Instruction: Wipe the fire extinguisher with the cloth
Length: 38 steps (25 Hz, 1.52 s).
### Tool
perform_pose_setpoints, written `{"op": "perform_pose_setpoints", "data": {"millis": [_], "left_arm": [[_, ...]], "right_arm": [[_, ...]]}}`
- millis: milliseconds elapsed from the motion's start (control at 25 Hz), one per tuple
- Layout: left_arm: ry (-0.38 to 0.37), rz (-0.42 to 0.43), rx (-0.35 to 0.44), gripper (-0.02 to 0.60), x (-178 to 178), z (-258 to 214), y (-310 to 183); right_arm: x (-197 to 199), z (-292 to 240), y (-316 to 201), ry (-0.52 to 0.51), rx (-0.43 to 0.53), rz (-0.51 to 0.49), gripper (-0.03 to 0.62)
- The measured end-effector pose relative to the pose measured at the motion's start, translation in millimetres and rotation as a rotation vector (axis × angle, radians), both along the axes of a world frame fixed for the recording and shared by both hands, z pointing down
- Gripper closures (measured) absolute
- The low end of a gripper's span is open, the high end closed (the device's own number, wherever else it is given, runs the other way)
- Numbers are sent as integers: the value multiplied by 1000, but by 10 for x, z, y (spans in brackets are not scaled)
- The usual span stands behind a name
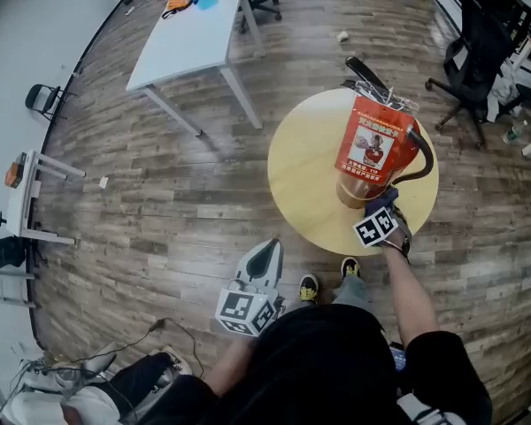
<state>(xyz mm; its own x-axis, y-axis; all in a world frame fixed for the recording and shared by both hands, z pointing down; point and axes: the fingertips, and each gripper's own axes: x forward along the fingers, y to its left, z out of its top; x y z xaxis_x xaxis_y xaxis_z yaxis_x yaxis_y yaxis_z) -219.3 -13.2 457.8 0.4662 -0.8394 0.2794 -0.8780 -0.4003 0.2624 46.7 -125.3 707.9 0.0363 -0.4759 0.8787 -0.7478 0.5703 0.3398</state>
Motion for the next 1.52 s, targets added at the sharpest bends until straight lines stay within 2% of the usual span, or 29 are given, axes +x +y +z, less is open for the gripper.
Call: {"op": "perform_pose_setpoints", "data": {"millis": [80,200,280,400,560,680,760,920,1080,1200,1280,1360,1440,1520], "left_arm": [[5,-9,4,557,-127,9,47],[14,-17,7,558,-297,42,114],[25,-16,9,557,-365,58,143],[43,-11,17,557,-456,48,194],[52,7,36,558,-596,27,229],[50,11,45,558,-719,5,267],[48,11,47,558,-793,-9,283],[52,4,53,558,-896,-48,268],[53,14,50,558,-903,-77,220],[48,19,46,557,-900,-61,258],[47,12,41,558,-910,-28,283],[49,1,35,557,-934,-1,298],[48,-9,24,558,-964,19,299],[43,-21,9,558,-993,39,309]], "right_arm": [[-105,10,51,-113,-85,171,531],[-320,-32,163,-416,-214,372,531],[-486,-115,204,-630,-250,478,531],[-790,-268,219,-977,-241,636,531],[-1227,-693,1,-1600,-157,923,531],[-1415,-1260,-269,-1986,-41,1072,531],[-1456,-1808,-414,-2193,73,1078,531],[-1416,-2923,-548,-2505,291,954,531],[-1368,-3623,-586,-2713,429,863,531],[-1320,-3817,-532,-2780,521,832,531],[-1300,-3793,-543,-2736,590,809,531],[-1305,-3646,-604,-2636,648,820,530],[-1312,-3271,-714,-2539,660,939,530],[-1303,-2669,-804,-2408,650,1142,530]]}}
